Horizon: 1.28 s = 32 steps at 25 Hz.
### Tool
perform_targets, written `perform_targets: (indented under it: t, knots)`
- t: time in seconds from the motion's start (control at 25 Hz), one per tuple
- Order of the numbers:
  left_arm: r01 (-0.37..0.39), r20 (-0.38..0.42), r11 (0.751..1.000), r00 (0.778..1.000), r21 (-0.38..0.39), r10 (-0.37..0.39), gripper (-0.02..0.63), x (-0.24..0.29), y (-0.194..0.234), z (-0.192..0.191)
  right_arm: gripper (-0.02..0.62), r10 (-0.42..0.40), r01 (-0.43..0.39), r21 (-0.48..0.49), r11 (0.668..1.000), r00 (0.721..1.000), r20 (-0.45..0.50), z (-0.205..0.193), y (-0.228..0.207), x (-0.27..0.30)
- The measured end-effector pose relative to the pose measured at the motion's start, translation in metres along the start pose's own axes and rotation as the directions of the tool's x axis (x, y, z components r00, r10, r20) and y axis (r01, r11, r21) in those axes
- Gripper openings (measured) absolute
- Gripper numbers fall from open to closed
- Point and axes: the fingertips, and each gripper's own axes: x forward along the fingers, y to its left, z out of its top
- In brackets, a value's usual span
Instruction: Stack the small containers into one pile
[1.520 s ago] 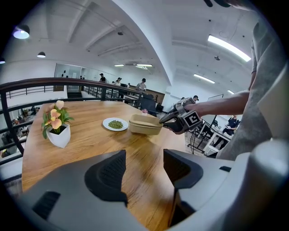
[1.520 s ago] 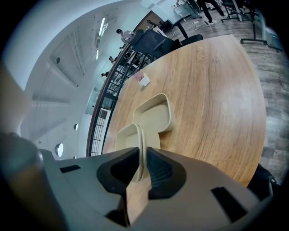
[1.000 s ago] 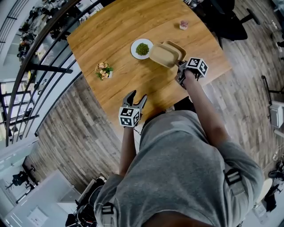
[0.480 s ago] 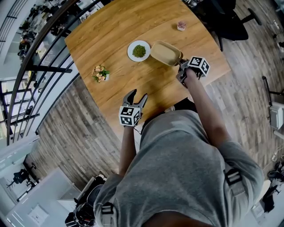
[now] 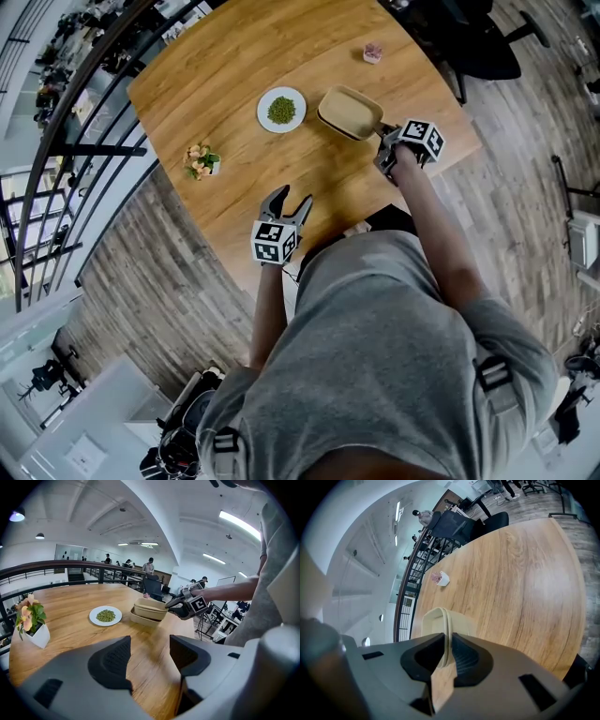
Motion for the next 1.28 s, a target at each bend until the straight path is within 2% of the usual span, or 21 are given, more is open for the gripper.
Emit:
perform_targets:
  t: [0.52, 0.8, 1.04, 1.28]
  knots:
    - [-0.018, -0.012, 1.0, 1.0, -0.007, 0.018, 0.27, 0.009, -0.004, 0.005, 0.055, 0.03, -0.029, 0.011, 1.0, 0.999, -0.044, -0.002, 0.003, 0.016]
    - [-0.044, -0.024, 0.999, 0.999, -0.025, 0.043, 0.27, 0.004, 0.005, 0.002, 0.055, 0.008, -0.007, 0.029, 1.0, 0.998, -0.058, -0.004, -0.009, 0.027]
    - [-0.051, -0.024, 0.998, 0.998, -0.038, 0.05, 0.27, 0.007, 0.007, 0.002, 0.057, -0.002, 0.001, -0.024, 1.0, 0.997, -0.08, -0.008, -0.012, 0.032]
    - [-0.044, -0.027, 0.998, 0.999, -0.045, 0.042, 0.27, 0.017, 0.004, 0.002, 0.126, -0.007, 0.002, -0.047, 0.999, 0.995, -0.099, -0.006, -0.015, 0.035]
